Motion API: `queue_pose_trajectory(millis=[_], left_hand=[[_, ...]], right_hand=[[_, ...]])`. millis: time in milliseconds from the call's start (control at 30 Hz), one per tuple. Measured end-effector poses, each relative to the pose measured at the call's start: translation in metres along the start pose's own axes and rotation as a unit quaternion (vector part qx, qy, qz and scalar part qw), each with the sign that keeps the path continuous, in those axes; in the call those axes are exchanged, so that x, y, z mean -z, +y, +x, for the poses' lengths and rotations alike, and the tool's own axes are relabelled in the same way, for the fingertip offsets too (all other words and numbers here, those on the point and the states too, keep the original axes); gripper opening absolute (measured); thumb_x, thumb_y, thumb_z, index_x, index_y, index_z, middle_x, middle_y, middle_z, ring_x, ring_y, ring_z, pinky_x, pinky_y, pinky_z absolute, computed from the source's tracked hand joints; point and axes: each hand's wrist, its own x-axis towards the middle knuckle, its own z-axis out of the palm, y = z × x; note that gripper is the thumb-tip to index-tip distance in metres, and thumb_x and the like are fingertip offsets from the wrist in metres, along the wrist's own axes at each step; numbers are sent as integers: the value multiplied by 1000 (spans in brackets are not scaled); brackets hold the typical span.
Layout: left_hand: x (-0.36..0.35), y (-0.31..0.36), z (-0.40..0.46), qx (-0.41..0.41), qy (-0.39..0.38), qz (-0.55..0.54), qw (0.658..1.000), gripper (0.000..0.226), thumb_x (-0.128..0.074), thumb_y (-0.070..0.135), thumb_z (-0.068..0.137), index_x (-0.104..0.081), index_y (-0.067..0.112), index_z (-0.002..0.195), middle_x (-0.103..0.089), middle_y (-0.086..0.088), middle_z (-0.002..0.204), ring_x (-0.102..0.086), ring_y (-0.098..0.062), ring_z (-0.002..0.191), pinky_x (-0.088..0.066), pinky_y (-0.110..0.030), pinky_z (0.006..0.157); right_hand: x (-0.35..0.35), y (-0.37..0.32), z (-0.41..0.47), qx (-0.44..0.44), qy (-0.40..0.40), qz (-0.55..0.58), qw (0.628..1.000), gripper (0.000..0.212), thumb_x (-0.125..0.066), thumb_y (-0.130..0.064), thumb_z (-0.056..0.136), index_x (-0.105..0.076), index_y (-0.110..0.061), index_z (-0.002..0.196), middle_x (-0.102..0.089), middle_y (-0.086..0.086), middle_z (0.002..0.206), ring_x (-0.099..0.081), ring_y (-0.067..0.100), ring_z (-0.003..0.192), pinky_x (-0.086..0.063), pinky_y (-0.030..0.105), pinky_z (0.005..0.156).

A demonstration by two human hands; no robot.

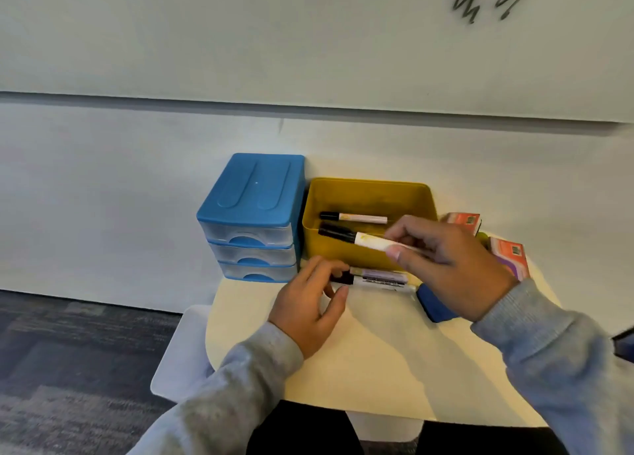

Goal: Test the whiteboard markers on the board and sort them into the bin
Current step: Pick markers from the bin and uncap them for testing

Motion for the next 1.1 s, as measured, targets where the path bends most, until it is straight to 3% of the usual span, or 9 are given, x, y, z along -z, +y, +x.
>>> queue_pose_trajectory(millis=[133, 200, 367, 533, 633, 733, 867, 1000, 1100], left_hand=[[11, 34, 1, 64, 132, -233, 961, 43, -55, 33, 92, -38, 44, 130, -59, 17, 109, -64, -21, 86, -57, -28, 75], [19, 49, 8, 49, 141, -253, 956, 47, -55, 31, 93, -39, 39, 136, -59, 16, 108, -64, -23, 85, -57, -27, 75], [40, 55, 28, -39, 56, -88, 994, 22, -55, 28, 100, -56, 35, 120, -60, 18, 108, -58, -1, 102, -47, -8, 80], [58, 67, 50, -71, -130, 1, 989, 18, -45, 40, 102, -57, 27, 106, -59, 15, 84, -58, -6, 76, -47, -22, 65], [70, 80, 69, -84, -258, 63, 960, 22, -39, 41, 103, -54, 25, 102, -60, 6, 82, -57, -12, 71, -53, -35, 67], [82, 85, 76, -118, -304, 118, 938, 22, -36, 43, 103, -51, 26, 105, -59, 7, 87, -57, -11, 74, -51, -26, 68], [89, 80, 65, -150, -307, 189, 921, 23, -26, 52, 100, -40, 33, 102, -53, 13, 90, -51, -6, 74, -45, -20, 65], [91, 79, 63, -177, -283, 222, 916, 30, -12, 58, 93, -32, 36, 100, -48, 15, 86, -51, -6, 71, -43, -19, 62], [104, 83, 68, -192, -282, 220, 914, 29, -15, 59, 93, -34, 37, 97, -40, 18, 73, -45, -4, 62, -28, -14, 54]], right_hand=[[2, -2, -13, -29, 46, 116, 992, 8, -68, -20, 91, -76, -20, 91, -68, -6, 79, -60, 9, 77, -49, 22, 69], [5, -6, -13, -42, 61, 151, 986, 7, -70, -15, 89, -77, -15, 90, -67, -10, 73, -59, 5, 71, -49, 16, 64], [12, -6, -12, -56, 109, 272, 954, 22, -74, -22, 78, -76, -3, 89, -66, 4, 68, -60, 13, 62, -48, 24, 54], [12, -7, -13, -97, 138, 405, 899, 28, -76, -24, 73, -73, -1, 88, -59, 9, 63, -53, 15, 58, -43, 24, 51], [18, -11, -13, -64, 101, 313, 942, 22, -77, -17, 76, -75, 2, 88, -63, 11, 66, -56, 17, 61, -46, 24, 52], [31, -19, -16, -33, 56, 249, 966, 17, -79, -15, 75, -79, -5, 88, -70, 15, 76, -62, 22, 68, -52, 26, 56], [34, -21, -22, -1, -35, 28, 999, 8, -77, -23, 84, -79, -26, 91, -70, -15, 76, -63, 3, 76, -47, 15, 63], [8, -14, -20, 54, -43, -198, 978, 30, -45, -56, 96, -65, -35, 103, -64, -16, 87, -58, 8, 78, -52, 36, 65], [-5, -9, -23, 127, 24, -253, 959, 36, -34, -59, 100, -58, -32, 100, -61, -14, 79, -54, 9, 64, -51, 37, 51]])
